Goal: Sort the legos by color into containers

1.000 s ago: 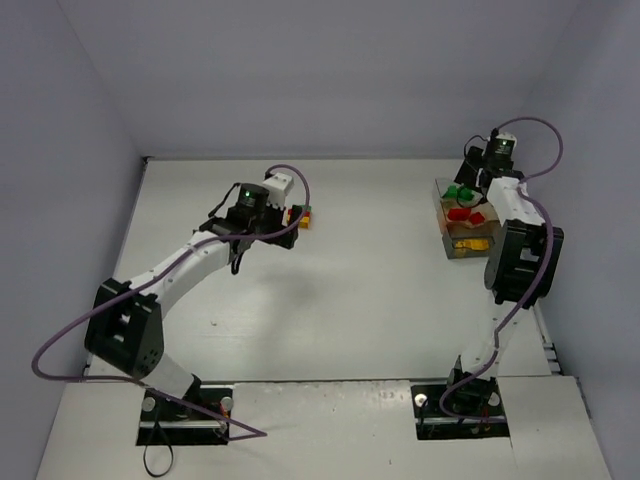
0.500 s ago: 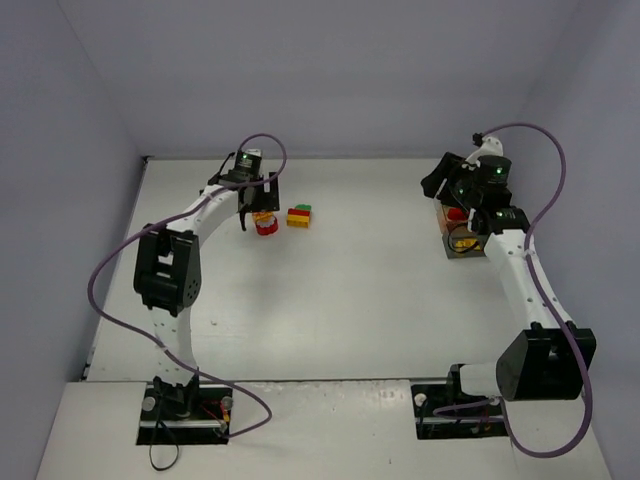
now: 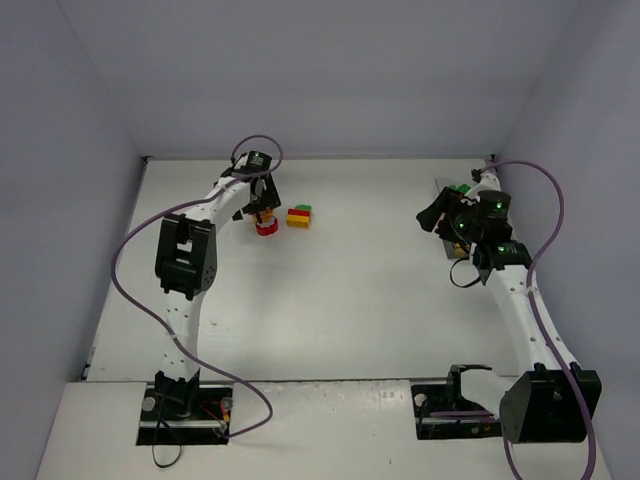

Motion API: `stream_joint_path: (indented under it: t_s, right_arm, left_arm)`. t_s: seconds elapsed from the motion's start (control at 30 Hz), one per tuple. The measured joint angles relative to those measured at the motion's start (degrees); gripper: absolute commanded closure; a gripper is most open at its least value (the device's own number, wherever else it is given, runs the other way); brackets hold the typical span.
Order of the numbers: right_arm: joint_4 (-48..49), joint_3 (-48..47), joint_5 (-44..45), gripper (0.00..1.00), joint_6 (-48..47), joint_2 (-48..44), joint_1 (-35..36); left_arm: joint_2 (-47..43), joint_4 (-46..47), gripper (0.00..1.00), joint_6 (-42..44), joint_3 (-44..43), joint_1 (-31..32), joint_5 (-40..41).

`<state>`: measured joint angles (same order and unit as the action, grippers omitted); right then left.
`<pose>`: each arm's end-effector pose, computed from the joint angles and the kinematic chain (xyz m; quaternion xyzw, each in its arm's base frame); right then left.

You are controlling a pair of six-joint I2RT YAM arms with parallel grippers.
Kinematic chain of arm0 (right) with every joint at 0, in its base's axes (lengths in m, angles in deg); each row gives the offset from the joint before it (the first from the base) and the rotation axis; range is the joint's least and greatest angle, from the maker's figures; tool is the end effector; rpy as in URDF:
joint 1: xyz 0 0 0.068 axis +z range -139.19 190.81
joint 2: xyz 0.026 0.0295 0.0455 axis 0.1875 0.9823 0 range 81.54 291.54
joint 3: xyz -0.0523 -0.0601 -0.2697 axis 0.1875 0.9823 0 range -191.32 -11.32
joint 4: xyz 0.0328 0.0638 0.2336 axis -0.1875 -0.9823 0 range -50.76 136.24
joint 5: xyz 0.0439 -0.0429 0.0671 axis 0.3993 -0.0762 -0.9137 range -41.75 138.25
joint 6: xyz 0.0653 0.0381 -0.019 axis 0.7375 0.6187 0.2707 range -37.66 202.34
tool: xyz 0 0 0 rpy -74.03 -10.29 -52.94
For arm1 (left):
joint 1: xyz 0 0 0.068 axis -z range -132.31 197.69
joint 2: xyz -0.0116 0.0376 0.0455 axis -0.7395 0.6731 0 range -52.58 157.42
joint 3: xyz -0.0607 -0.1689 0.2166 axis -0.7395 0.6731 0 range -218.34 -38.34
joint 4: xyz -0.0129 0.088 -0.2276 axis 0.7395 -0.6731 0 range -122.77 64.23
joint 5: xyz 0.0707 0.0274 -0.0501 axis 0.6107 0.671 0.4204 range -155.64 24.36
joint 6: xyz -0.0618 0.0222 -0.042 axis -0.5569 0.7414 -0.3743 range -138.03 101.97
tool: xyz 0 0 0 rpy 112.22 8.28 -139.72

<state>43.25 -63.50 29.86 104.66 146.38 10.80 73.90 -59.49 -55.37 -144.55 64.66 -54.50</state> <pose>0.2705 0.0209 0.3321 0.0576 0.7904 0.2404 0.5606 0.4796 -0.1329 0.1979 -0.1970 0.9263 -0.0583 0.3159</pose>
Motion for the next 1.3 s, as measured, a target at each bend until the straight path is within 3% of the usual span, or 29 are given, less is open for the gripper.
stream_joint_path:
  t_s: [0.4, 0.53, 0.63, 0.67, 0.73, 0.97, 1.3]
  right_arm:
    - [-1.8, 3.3, -1.9, 0.41, 0.2, -2.5, 0.0]
    - [-2.2, 3.6, -2.4, 0.41, 0.2, -2.8, 0.0]
    - [-2.2, 3.7, -3.0, 0.41, 0.1, -2.8, 0.2]
    - [-2.3, 3.8, -3.0, 0.41, 0.1, -2.8, 0.3]
    - [-2.4, 3.8, -3.2, 0.41, 0.0, -2.8, 0.9]
    - [-2.3, 3.5, -4.3, 0.41, 0.2, -2.3, 7.5]
    - [6.8, -1.9, -0.2, 0.40, 3.6, 4.5, 27.5]
  left_arm:
    - [4.3, -0.3, 0.23, -4.5, -1.9, 0.0, -1.2]
    - [4.7, -0.3, 0.44, -5.0, -1.9, 0.1, -1.2]
    - [4.7, -0.3, 0.71, -5.3, -1.9, 0.1, -1.0]
    - [4.7, -0.2, 0.89, -5.2, -1.9, 0.1, -1.0]
    - [4.7, -0.1, 1.00, -5.3, -1.9, 0.2, -0.9]
    - [-1.4, 1.1, 1.00, -6.0, 4.0, 1.2, -1.6]
    - [-31.1, 14.0, 1.00, -20.3, 25.4, 7.1, -9.9]
